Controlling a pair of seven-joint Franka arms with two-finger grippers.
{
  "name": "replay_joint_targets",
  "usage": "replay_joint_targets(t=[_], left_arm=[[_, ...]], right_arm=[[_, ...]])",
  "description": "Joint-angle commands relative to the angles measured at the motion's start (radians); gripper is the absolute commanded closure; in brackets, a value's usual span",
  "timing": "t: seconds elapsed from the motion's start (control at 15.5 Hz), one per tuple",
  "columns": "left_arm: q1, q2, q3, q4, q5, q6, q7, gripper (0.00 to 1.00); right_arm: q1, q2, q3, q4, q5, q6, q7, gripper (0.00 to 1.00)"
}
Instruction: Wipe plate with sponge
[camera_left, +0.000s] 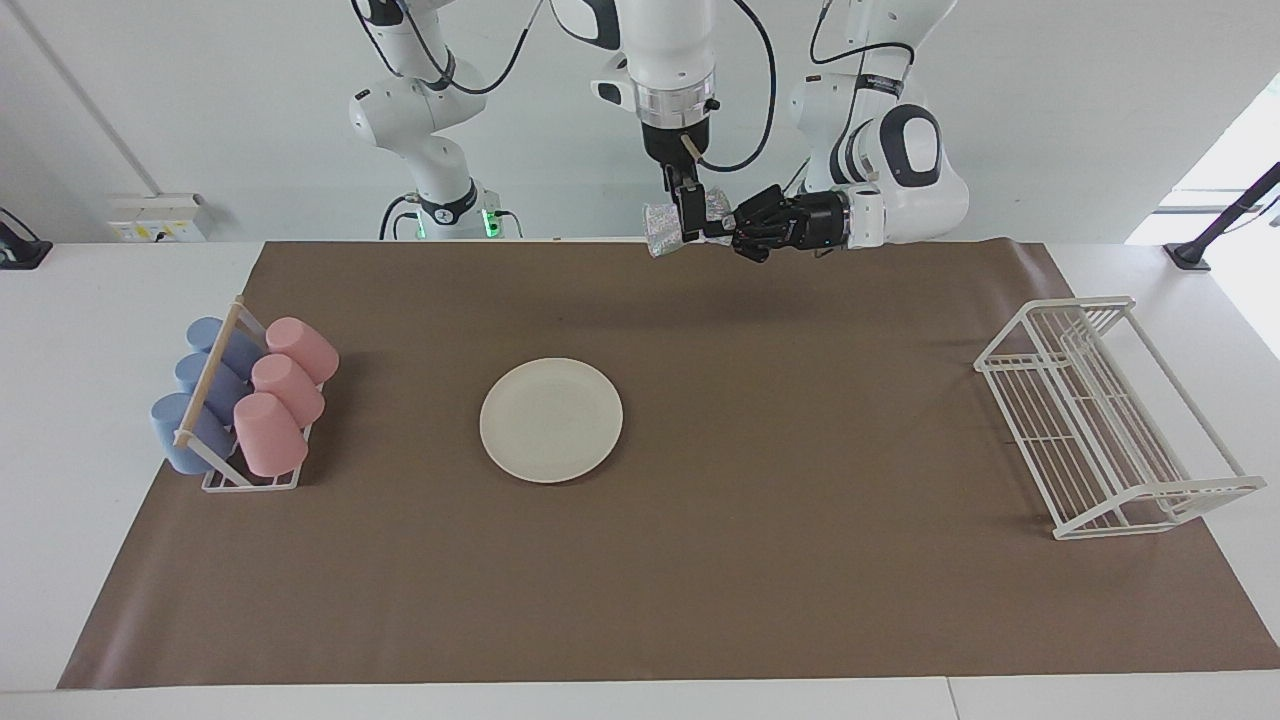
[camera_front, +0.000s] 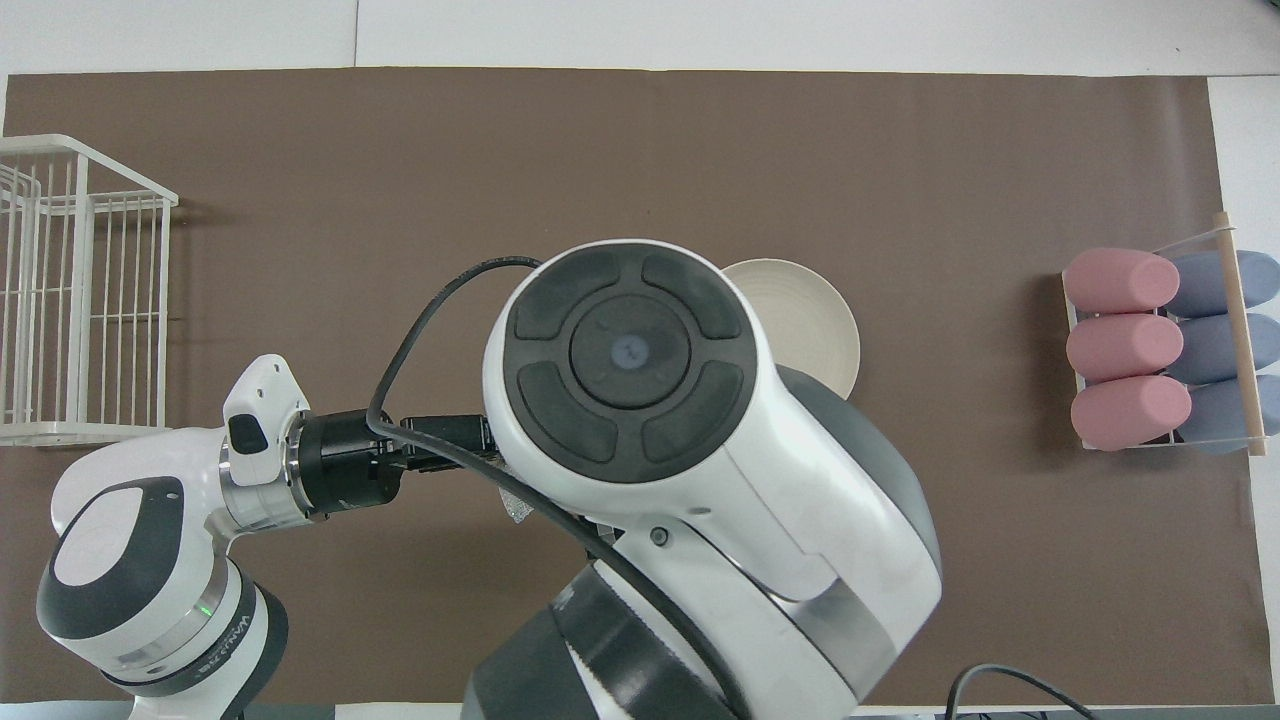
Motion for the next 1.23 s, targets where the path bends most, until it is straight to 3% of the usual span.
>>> replay_joint_targets(t=[0.0, 0.45, 0.58, 0.78, 0.91, 1.03, 1.1, 1.16], left_arm=[[0.013, 0.0, 0.004, -0.005, -0.019, -0.026, 0.018, 1.0], [0.013, 0.0, 0.005, -0.005, -0.019, -0.026, 0.015, 1.0], [0.013, 0.0, 0.007, -0.007, -0.017, -0.027, 0.013, 1.0], [0.013, 0.0, 0.008, -0.007, -0.017, -0.026, 0.012, 1.0], [0.013, -0.001, 0.008, -0.007, -0.016, -0.027, 0.012, 1.0], [0.013, 0.0, 0.008, -0.007, -0.016, -0.026, 0.012, 1.0], [0.013, 0.0, 0.008, -0.007, -0.016, -0.026, 0.01, 1.0], [0.013, 0.0, 0.008, -0.007, -0.016, -0.026, 0.01, 1.0]], right_arm=[[0.0, 0.008, 0.0, -0.012, 0.024, 0.007, 0.026, 0.0], [-0.003, -0.021, 0.0, -0.096, 0.027, 0.107, 0.039, 0.0], [-0.009, -0.021, 0.0, -0.096, 0.027, 0.098, 0.035, 0.3], [-0.019, -0.021, -0.001, -0.096, 0.027, 0.095, 0.029, 0.42], [-0.029, -0.019, -0.001, -0.093, 0.026, 0.085, 0.023, 0.69], [-0.032, -0.019, -0.003, -0.095, 0.023, 0.084, -0.002, 0.85], [-0.032, -0.021, -0.004, -0.096, 0.02, 0.085, -0.013, 0.99], [-0.031, -0.021, -0.004, -0.096, 0.015, 0.084, -0.013, 1.0]])
